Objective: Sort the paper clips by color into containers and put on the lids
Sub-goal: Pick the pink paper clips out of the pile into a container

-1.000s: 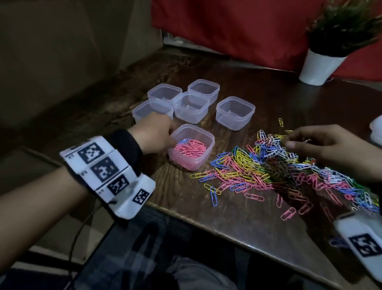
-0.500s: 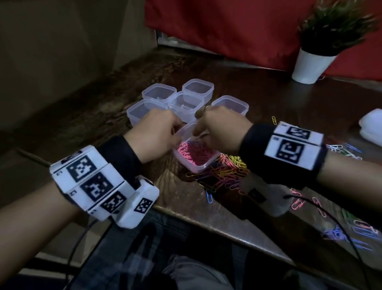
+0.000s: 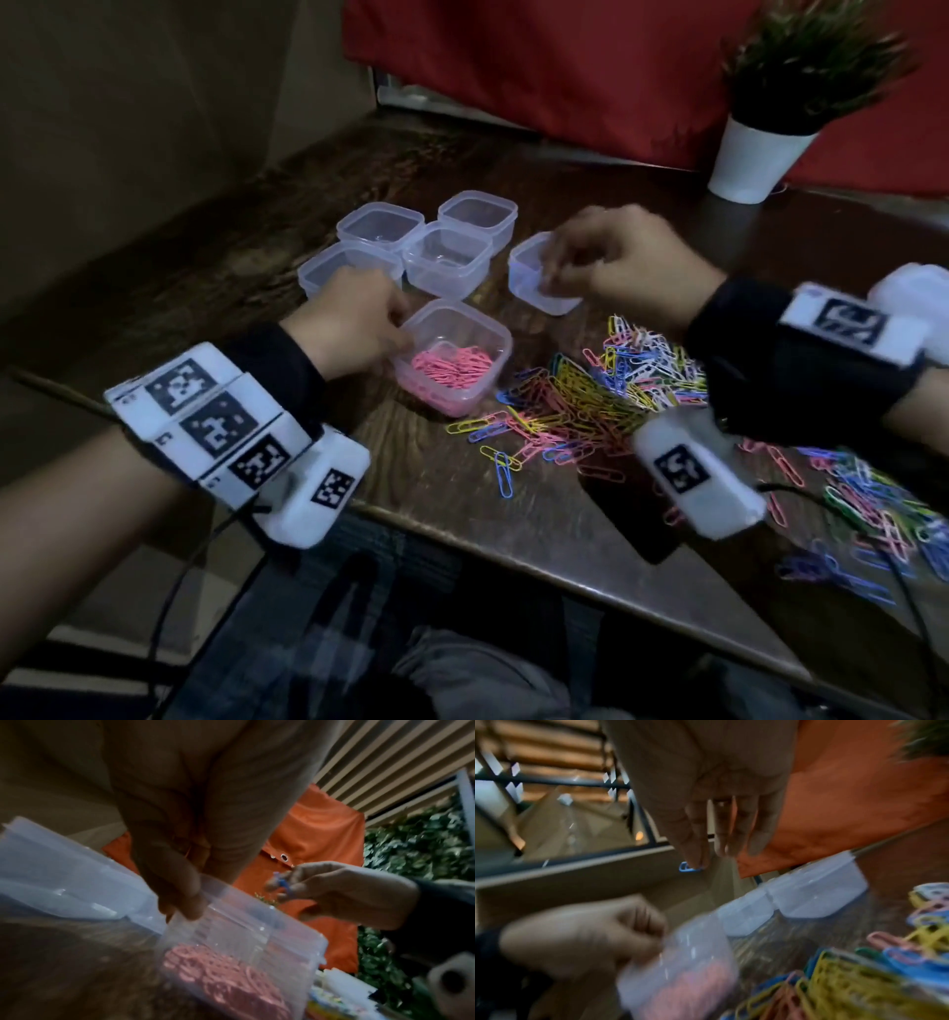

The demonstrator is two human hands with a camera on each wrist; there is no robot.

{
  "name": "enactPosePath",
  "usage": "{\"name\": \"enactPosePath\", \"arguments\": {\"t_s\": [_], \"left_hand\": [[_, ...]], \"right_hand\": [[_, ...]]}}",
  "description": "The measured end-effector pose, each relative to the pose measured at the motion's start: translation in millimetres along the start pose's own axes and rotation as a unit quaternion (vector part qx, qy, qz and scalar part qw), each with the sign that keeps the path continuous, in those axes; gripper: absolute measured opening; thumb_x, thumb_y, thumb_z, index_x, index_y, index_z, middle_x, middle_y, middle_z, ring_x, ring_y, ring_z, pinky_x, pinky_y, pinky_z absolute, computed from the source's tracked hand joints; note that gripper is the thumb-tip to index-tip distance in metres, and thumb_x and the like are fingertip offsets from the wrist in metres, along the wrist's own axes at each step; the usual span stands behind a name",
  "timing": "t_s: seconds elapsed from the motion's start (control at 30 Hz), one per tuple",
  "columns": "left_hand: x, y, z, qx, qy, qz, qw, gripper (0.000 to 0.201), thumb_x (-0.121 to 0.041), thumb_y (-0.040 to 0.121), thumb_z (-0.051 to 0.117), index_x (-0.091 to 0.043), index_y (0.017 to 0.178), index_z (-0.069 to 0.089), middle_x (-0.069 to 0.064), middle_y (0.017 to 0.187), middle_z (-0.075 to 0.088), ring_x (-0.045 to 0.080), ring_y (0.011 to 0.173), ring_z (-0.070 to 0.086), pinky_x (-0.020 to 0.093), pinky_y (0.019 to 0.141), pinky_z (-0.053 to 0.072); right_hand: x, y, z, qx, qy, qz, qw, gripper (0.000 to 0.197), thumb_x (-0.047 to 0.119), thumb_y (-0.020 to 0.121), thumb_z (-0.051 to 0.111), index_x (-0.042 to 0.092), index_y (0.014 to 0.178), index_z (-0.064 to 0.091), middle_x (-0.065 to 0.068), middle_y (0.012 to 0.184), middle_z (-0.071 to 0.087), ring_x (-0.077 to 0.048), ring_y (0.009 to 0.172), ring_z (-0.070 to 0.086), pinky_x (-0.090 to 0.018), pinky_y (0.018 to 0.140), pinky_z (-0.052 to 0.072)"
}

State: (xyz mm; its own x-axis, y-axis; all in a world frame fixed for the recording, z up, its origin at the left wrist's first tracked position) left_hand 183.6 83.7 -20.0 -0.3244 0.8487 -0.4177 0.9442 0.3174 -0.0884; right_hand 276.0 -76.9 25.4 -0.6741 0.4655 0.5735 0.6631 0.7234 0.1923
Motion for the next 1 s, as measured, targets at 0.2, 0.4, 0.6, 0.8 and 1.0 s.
{"name": "enactPosePath", "arguments": {"t_s": [0.2,0.4,0.6,0.8,1.0], "left_hand": [[6,17,-5,-0.015,-0.042,-0.035,0.998,0.026,-0.022,0.089,0.06,-0.004,0.071,0.062,0.007,0.051,0.064,0.018,0.048,0.062,0.024,0.053,0.05],[-40,-8,-28,-0.124,0.155,0.054,0.979,0.036,-0.038,0.087,0.057,-0.004,0.079,0.067,0.016,0.073,0.061,0.024,0.069,0.049,0.031,0.063,0.039],[-102,-31,47,0.133,0.087,0.211,0.964,0.012,-0.025,0.076,0.074,-0.021,0.077,0.062,-0.009,0.068,0.059,0.007,0.064,0.053,0.022,0.059,0.037],[-121,-30,86,0.162,0.129,0.256,0.944,0.022,-0.031,0.072,0.077,-0.019,0.081,0.061,-0.008,0.072,0.057,-0.002,0.065,0.046,0.023,0.063,0.036],[-138,-30,90,0.155,0.131,0.276,0.939,0.02,-0.028,0.071,0.078,-0.022,0.081,0.061,-0.006,0.074,0.059,0.001,0.067,0.047,0.025,0.065,0.038]], "right_hand": [[-78,-50,-56,0.169,-0.151,0.218,0.949,0.024,0.002,0.088,0.054,0.012,0.067,0.059,-0.003,0.058,0.055,-0.008,0.045,0.05,-0.018,0.04,0.041],[-79,-77,-74,0.074,-0.295,0.168,0.938,0.009,0.008,0.08,0.064,0.016,0.077,0.065,-0.014,0.087,0.069,-0.025,0.072,0.058,-0.036,0.078,0.052],[-48,-103,0,0.223,-0.209,0.08,0.949,0.025,0.019,0.078,0.072,0.014,0.102,0.068,-0.001,0.093,0.066,-0.011,0.076,0.056,-0.02,0.065,0.044],[-65,-104,12,0.225,-0.24,0.076,0.941,0.026,0.027,0.076,0.074,0.016,0.098,0.066,0.002,0.083,0.058,-0.014,0.079,0.052,-0.025,0.067,0.042],[-69,-114,-14,0.184,-0.149,0.052,0.97,0.017,0.012,0.08,0.069,0.011,0.097,0.069,0.004,0.082,0.06,0.003,0.065,0.047,-0.016,0.063,0.039]]}}
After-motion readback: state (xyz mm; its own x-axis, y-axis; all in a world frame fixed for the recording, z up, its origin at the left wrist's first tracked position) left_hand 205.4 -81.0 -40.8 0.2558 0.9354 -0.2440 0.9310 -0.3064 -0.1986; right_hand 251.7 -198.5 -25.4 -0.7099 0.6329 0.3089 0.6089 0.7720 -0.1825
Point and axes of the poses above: each hand's wrist, its own y-axis towards the middle knuckle, its own z-axis out of the palm, x = y × z, the point moved 6 cm from there along y, towards the middle knuckle
